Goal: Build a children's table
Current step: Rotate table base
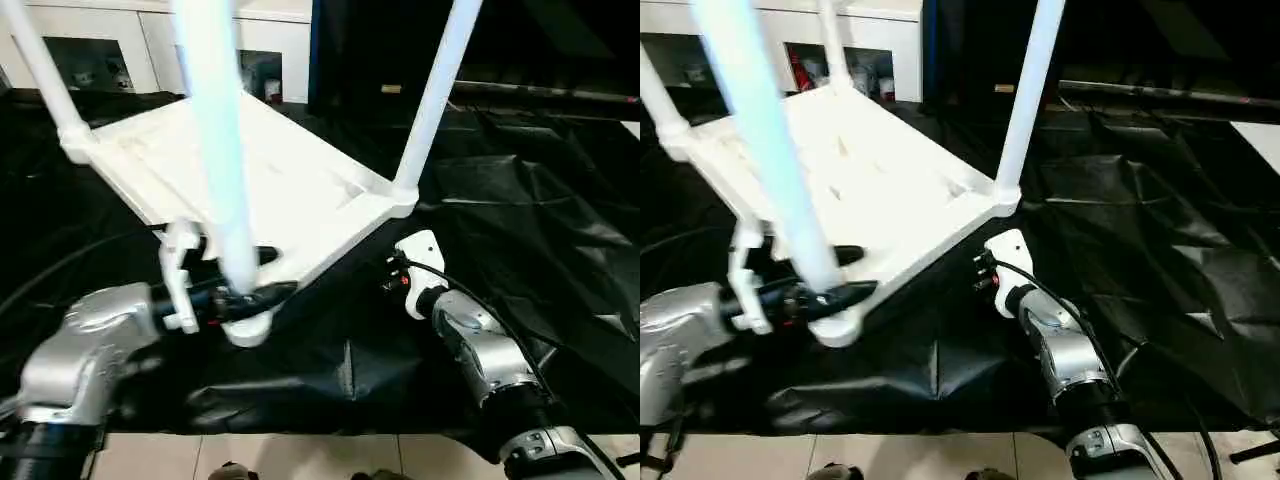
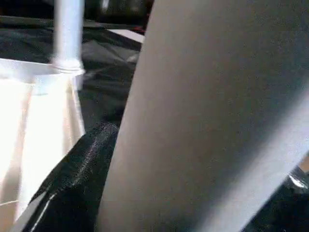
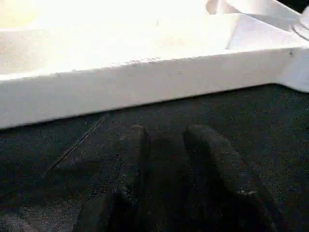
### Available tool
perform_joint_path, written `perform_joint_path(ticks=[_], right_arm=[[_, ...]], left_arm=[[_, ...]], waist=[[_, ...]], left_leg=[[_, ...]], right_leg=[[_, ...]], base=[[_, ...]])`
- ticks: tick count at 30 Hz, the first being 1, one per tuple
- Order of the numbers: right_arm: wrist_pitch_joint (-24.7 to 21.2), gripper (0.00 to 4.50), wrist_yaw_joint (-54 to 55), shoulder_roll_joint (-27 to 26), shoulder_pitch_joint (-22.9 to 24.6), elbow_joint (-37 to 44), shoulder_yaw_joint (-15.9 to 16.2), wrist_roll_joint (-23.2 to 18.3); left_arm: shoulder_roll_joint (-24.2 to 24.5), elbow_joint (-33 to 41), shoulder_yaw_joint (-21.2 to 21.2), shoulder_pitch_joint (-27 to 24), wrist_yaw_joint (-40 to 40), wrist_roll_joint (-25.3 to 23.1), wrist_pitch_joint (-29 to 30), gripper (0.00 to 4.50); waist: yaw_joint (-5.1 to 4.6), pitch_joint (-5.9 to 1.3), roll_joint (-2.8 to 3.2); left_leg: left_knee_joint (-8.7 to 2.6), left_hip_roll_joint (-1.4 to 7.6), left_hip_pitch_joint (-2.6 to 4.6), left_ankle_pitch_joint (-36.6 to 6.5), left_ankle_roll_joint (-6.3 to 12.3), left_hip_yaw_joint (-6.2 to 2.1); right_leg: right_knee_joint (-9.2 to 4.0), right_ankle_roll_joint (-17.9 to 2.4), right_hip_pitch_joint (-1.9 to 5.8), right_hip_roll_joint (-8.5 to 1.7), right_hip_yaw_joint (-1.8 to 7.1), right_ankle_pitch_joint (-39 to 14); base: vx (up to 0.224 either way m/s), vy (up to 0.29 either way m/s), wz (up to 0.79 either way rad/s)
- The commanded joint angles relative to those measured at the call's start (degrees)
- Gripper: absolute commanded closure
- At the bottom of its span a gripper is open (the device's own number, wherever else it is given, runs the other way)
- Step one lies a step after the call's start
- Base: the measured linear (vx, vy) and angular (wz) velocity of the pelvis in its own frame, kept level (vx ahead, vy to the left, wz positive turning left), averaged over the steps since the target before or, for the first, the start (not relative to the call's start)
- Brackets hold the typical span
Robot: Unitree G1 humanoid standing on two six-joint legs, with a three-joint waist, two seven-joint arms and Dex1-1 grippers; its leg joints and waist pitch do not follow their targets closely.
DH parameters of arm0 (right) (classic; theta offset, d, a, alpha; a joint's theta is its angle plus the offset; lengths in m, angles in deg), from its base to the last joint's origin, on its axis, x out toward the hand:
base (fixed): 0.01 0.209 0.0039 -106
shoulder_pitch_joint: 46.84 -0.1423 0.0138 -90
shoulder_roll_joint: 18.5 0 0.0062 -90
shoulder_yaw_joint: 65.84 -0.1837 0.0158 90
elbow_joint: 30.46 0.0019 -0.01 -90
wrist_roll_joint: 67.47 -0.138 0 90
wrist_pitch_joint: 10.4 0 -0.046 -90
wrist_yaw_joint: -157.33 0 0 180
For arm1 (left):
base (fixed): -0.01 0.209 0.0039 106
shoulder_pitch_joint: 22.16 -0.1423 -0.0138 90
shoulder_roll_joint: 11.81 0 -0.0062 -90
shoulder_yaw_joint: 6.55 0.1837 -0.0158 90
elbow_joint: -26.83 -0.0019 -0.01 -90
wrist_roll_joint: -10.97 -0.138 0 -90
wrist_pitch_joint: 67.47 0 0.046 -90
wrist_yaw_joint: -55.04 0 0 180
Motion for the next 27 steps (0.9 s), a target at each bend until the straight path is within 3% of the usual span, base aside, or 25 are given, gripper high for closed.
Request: perform_joint_path(ticks=[1,8,10,11,12,13,16,18,21,23,24,27], right_arm=[[0.9,2.96,-0.4,0.2,-1.4,-1.3,0.4,0.5],[1.4,2.96,-1.4,0.5,-3.0,-4.2,1.4,1.5],[1.1,2.96,-2.2,0.3,-3.3,-4.3,1.6,1.4],[1.2,2.96,-3.1,0.3,-3.4,-4.3,1.7,1.4],[1.2,2.96,-3.7,0.2,-3.5,-4.5,1.7,1.2],[1.4,2.96,-4.0,0.3,-3.6,-4.5,1.7,1.1],[1.8,2.96,-4.9,0.4,-3.9,-5.0,1.8,1.0],[2.3,2.96,-5.7,0.5,-4.6,-6.0,1.9,1.2],[2.7,2.96,-6.5,0.4,-4.9,-6.5,2.1,1.2],[2.8,2.96,-7.2,0.0,-5.4,-6.8,2.2,1.2],[2.9,2.96,-7.4,-0.1,-5.5,-6.9,2.3,1.2],[3.2,2.96,-7.6,-0.9,-5.8,-7.3,2.6,1.2]], left_arm=[[-1.0,2.9,3.8,0.5,2.2,0.8,1.0,0.64],[-4.1,3.3,7.8,2.4,2.7,0.5,0.8,0.64],[-4.9,3.1,8.9,3.2,2.9,0.3,0.8,0.64],[-5.7,3.0,9.7,3.8,3.0,0.1,0.9,0.64],[-6.0,2.9,10.3,4.2,3.1,-0.1,0.7,0.64],[-6.4,2.8,10.8,4.5,2.9,-0.4,0.5,0.64],[-6.9,2.2,12.1,5.2,2.6,-1.6,0.0,0.64],[-7.3,1.2,13.8,5.8,1.9,-4.1,-1.5,0.64],[-7.7,0.6,14.7,6.2,1.7,-5.1,-2.4,0.64],[-8.9,-0.6,16.0,7.1,0.9,-6.9,-4.0,0.64],[-9.2,-0.9,16.3,7.3,0.6,-7.3,-4.3,0.64],[-10.7,-2.8,17.2,8.5,-0.6,-9.4,-6.5,0.64]], waist=[[0.11,-4.49,1.64],[0.05,-4.40,1.48],[-0.13,-4.38,1.19],[-0.31,-4.40,0.47],[-0.17,-4.38,0.75],[-0.33,-4.40,0.36],[-0.22,-4.38,0.65],[-0.30,-4.28,0.02],[-0.36,-4.23,0.15],[-0.40,-4.32,-0.24],[-0.42,-4.27,-0.06],[-0.48,-4.29,-0.25]], left_leg=[[-3.22,1.46,0.96,-11.7,-1.28,-0.82],[-3.13,1.42,0.84,-11.8,-0.78,-0.77],[-3.11,1.42,0.68,-11.6,-0.59,-0.77],[-3.09,1.44,0.63,-11.2,-0.24,-0.68],[-3.05,1.45,0.62,-11.1,-0.17,-0.76],[-3.02,1.47,0.58,-10.8,0.18,-0.68],[-2.97,1.54,0.67,-10.2,0.53,-0.70],[-2.94,1.53,0.54,-10.3,0.93,-0.69],[-2.92,1.56,0.54,-10.5,0.82,-0.70],[-2.89,1.57,0.55,-10.0,1.05,-0.66],[-2.91,1.55,0.57,-9.9,1.26,-0.66],[-2.90,1.58,0.41,-10.0,1.18,-0.72]], right_leg=[[-3.10,-13.7,3.15,-3.00,2.82,-3.0],[-3.32,-13.5,3.31,-3.05,2.84,-4.7],[-3.35,-13.3,3.39,-3.08,2.86,-5.3],[-3.45,-13.2,3.42,-3.05,2.87,-5.5],[-3.31,-13.2,3.43,-3.17,2.87,-5.8],[-3.47,-12.9,3.39,-3.15,2.89,-6.3],[-3.47,-12.7,3.26,-3.20,2.87,-7.0],[-3.60,-12.2,3.25,-3.29,2.89,-8.6],[-3.75,-11.8,3.18,-3.39,2.88,-10.0],[-3.68,-11.7,3.17,-3.33,2.89,-9.5],[-3.74,-11.7,3.05,-3.27,2.87,-9.6],[-3.76,-11.6,3.18,-3.42,2.86,-9.9]], base=[[0.000,0.000,0.00],[0.000,0.000,0.00],[0.000,0.000,0.00],[0.000,0.000,0.00],[0.000,0.000,0.00],[0.000,0.000,0.00],[0.000,0.000,0.00],[0.000,0.000,0.00],[0.000,0.000,0.00],[0.000,0.000,0.00],[0.000,0.000,0.00],[0.000,0.000,0.00]])
